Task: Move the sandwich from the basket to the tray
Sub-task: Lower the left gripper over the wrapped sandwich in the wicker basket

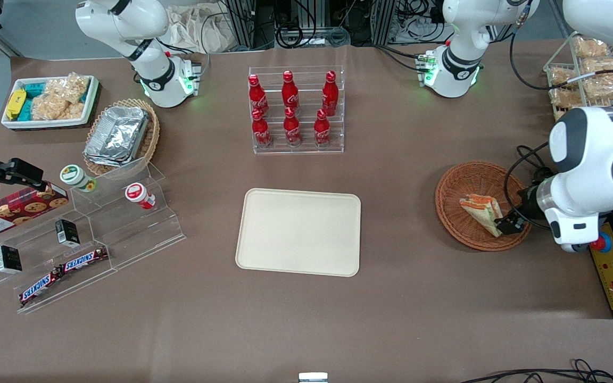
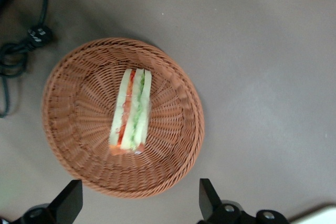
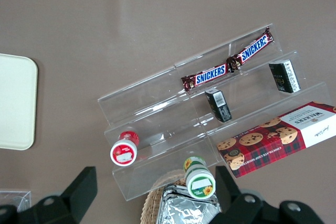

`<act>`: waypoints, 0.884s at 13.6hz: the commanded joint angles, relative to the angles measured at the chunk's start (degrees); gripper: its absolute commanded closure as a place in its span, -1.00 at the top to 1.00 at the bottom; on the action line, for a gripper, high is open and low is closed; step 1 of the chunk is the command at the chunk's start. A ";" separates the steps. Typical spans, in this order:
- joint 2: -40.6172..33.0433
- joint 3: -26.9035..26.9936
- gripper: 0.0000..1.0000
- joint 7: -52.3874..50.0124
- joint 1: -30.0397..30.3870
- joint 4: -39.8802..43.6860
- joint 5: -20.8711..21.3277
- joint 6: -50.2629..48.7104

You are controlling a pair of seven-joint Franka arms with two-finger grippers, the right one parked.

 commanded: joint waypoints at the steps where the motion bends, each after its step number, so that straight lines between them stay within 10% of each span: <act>1: -4.03 0.15 0.99 -3.09 0.37 -9.36 0.84 8.10; 12: -4.13 0.42 0.99 -3.28 1.95 -24.07 1.10 22.02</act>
